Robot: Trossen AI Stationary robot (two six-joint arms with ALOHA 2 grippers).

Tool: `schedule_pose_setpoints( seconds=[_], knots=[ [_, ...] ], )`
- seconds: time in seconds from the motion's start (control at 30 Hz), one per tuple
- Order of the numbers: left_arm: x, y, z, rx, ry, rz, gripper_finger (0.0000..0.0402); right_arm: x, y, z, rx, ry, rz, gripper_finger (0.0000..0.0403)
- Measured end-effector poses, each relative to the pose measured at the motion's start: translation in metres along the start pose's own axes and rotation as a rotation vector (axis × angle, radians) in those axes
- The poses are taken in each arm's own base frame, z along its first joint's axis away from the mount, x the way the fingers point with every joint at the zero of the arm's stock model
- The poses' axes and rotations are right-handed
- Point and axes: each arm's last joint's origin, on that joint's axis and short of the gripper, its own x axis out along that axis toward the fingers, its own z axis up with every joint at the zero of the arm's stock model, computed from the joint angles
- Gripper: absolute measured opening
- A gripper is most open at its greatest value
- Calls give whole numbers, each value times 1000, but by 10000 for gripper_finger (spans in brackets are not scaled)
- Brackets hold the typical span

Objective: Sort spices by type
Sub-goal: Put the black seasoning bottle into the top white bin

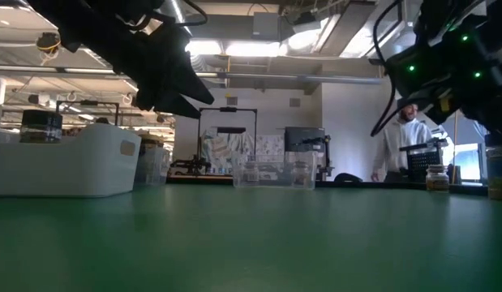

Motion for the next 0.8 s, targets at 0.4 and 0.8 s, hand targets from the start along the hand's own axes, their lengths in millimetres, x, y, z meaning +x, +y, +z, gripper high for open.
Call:
schedule_pose_setpoints(
  seconds=[0.4, 0.8],
  knots=[
    [0, -1, 3, -10, -25, -10, 331, -2, 2, 6, -46, -47, 27, 208],
    [-1, -16, 2, 0, -73, -76, 331, -42, 7, 24, -105, -307, 200, 208]
  ],
)
